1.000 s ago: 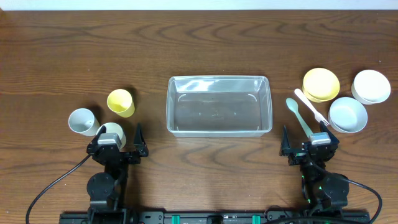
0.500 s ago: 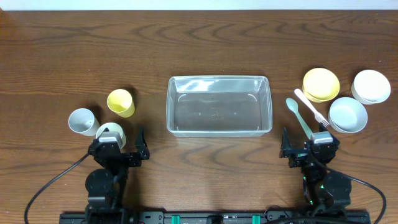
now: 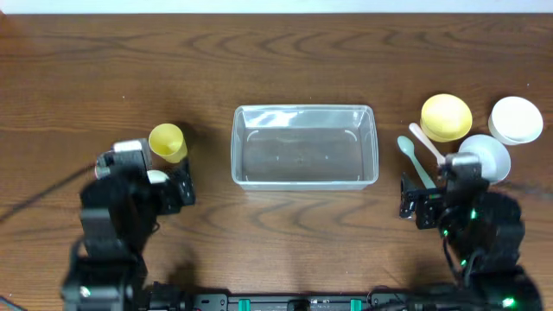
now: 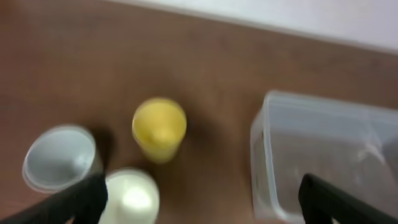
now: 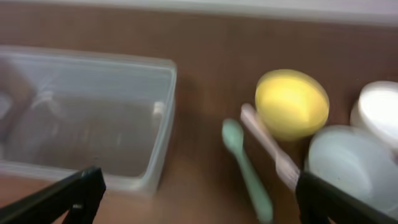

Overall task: Pack container
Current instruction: 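Move the left gripper to the yellow cup and grasp it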

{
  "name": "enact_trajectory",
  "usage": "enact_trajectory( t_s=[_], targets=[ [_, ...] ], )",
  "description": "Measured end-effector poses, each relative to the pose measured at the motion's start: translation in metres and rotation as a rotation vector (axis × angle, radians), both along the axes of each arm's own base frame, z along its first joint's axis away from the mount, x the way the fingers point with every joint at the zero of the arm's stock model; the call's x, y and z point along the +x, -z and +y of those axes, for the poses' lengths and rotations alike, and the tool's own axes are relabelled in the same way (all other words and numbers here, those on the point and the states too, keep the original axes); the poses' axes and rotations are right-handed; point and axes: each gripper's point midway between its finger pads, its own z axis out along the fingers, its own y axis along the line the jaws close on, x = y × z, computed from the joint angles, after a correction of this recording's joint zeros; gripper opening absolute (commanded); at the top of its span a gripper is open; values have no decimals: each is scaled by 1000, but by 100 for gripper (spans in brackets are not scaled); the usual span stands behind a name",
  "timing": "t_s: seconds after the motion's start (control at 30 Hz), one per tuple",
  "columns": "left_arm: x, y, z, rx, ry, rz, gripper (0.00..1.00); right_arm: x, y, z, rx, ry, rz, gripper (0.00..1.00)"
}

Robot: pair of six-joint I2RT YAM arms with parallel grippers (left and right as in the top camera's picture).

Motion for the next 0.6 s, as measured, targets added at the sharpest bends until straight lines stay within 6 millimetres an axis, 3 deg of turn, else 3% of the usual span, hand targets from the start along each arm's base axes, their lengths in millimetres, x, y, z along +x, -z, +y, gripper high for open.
enact_trajectory(
  t_s=[0.17,0.3,0.4,0.6],
  targets=[
    [-7,-19,-1,-8,-3,235,98,-6,-22,3,3,-12,178,99],
    [-12,-21,-1,-9,-4,416,98,-14,-37,15,45,-67,280,99],
    [-4,-17,-1,-6,-3,471,98,-18,-42,19,67,-77,299,99],
    [26,-4,7,33,-33,487,98,-28,-33,12,132,42,378,99]
  ],
)
